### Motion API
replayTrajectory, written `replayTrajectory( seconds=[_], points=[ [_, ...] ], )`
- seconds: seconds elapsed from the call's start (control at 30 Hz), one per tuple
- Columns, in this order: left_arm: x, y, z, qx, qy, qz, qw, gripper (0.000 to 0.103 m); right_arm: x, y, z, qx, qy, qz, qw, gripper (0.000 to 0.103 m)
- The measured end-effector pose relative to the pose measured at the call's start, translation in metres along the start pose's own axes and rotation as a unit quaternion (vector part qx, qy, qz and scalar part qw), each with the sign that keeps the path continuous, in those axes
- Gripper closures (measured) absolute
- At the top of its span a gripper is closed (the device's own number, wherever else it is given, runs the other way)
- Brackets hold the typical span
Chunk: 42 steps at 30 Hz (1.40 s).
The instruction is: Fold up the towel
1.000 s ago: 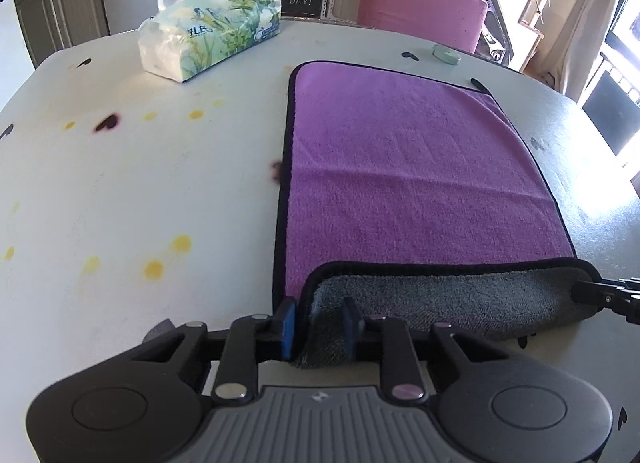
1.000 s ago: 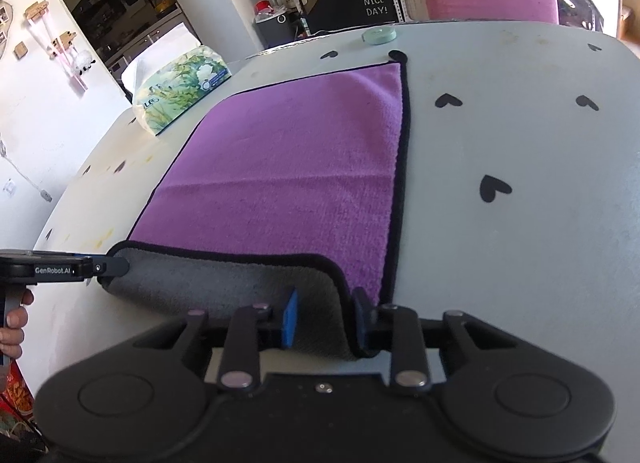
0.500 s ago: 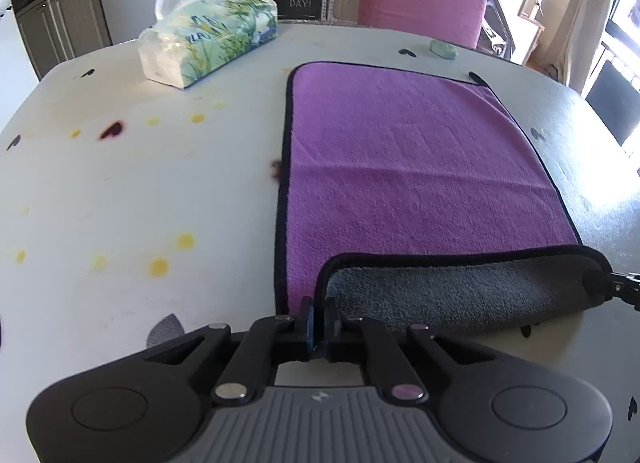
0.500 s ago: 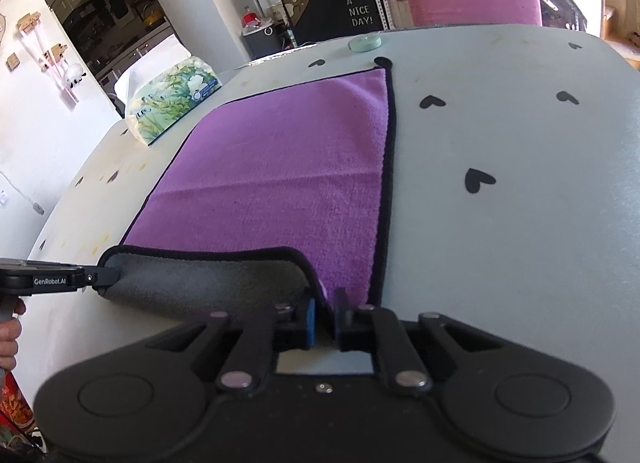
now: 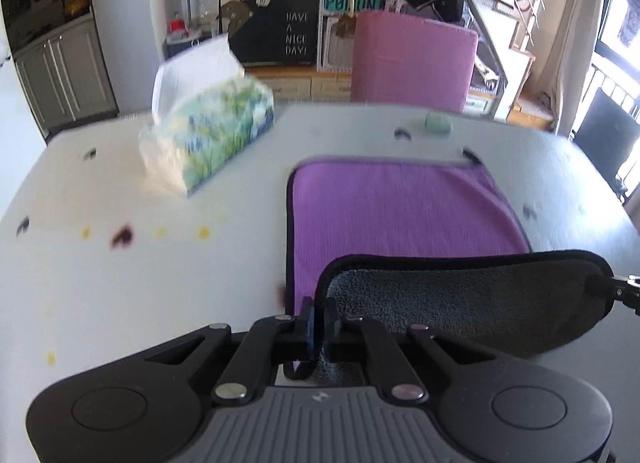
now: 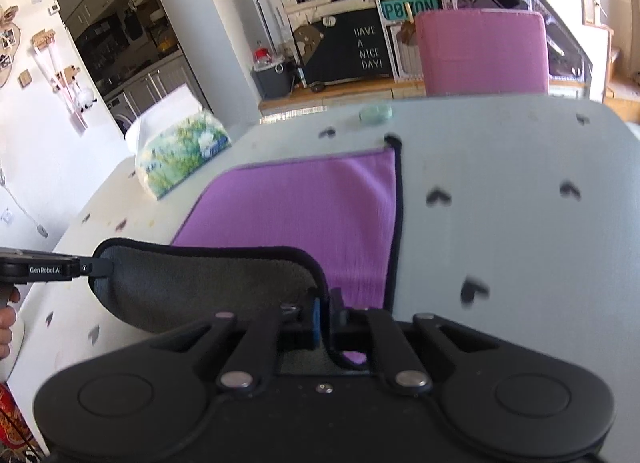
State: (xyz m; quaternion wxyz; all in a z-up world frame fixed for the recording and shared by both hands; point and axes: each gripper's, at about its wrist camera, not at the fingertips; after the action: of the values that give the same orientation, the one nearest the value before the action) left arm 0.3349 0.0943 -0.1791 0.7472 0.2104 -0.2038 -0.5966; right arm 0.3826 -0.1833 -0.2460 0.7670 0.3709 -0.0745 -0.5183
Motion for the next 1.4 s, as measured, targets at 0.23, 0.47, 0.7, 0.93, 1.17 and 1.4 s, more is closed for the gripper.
replayTrajectory(
  seconds=[0.23, 0.47, 0.7, 0.93, 1.17, 1.4],
  points=[
    [0.003, 0.056, 0.0, 0.036, 0.001, 0.005, 0.9993, 0.098, 0.001, 0.056, -0.002, 0.028, 0.0, 0.015, 0.999, 0.099],
    [0.011, 0.096, -0.013, 0.044, 0.016, -0.012, 0.9988, 0.098, -0.003, 0.103, -0.012, 0.044, -0.007, 0.037, 0.998, 0.099],
    [0.014, 0.13, -0.035, 0.039, 0.035, -0.03, 0.9982, 0.098, -0.003, 0.147, -0.036, 0.044, -0.018, 0.039, 0.998, 0.099],
    [0.014, 0.153, -0.067, 0.014, 0.031, -0.028, 0.999, 0.098, -0.002, 0.17, -0.067, 0.022, -0.041, 0.036, 0.998, 0.099],
    [0.014, 0.157, -0.09, -0.01, 0.03, -0.027, 0.9991, 0.098, 0.003, 0.176, -0.089, -0.005, -0.053, 0.018, 0.998, 0.099],
    [0.009, 0.157, -0.106, -0.012, 0.028, -0.015, 0.9994, 0.082, 0.001, 0.176, -0.108, -0.017, -0.062, 0.015, 0.998, 0.097]
  ],
)
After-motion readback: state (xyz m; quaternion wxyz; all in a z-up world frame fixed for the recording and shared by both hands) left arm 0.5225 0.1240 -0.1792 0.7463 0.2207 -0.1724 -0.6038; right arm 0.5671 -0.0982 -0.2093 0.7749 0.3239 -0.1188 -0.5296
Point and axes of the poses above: each gripper's, at about its wrist camera, not at the fingertips, and z roughly against the way its jaws point, x to its right, y to its top, and after that the axes turned 4 degrees about -x, right-handed
